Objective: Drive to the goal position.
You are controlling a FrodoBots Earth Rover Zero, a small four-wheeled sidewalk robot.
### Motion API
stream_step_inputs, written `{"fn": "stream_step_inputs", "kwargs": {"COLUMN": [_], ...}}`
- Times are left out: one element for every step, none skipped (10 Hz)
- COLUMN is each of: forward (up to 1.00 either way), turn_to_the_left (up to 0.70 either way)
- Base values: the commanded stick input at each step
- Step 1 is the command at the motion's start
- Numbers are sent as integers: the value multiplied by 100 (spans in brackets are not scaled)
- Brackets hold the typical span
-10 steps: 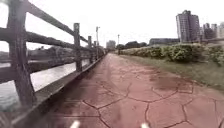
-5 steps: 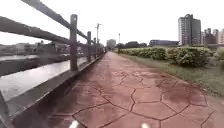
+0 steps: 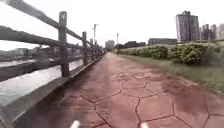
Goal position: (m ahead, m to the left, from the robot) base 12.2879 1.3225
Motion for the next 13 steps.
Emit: {"fn": "stream_step_inputs", "kwargs": {"forward": [70,70,70,70,70,70,70,70,70,70,70,70,70], "turn_to_the_left": [0,0,0,0,0,0,0,0,0,0,0,0,0]}}
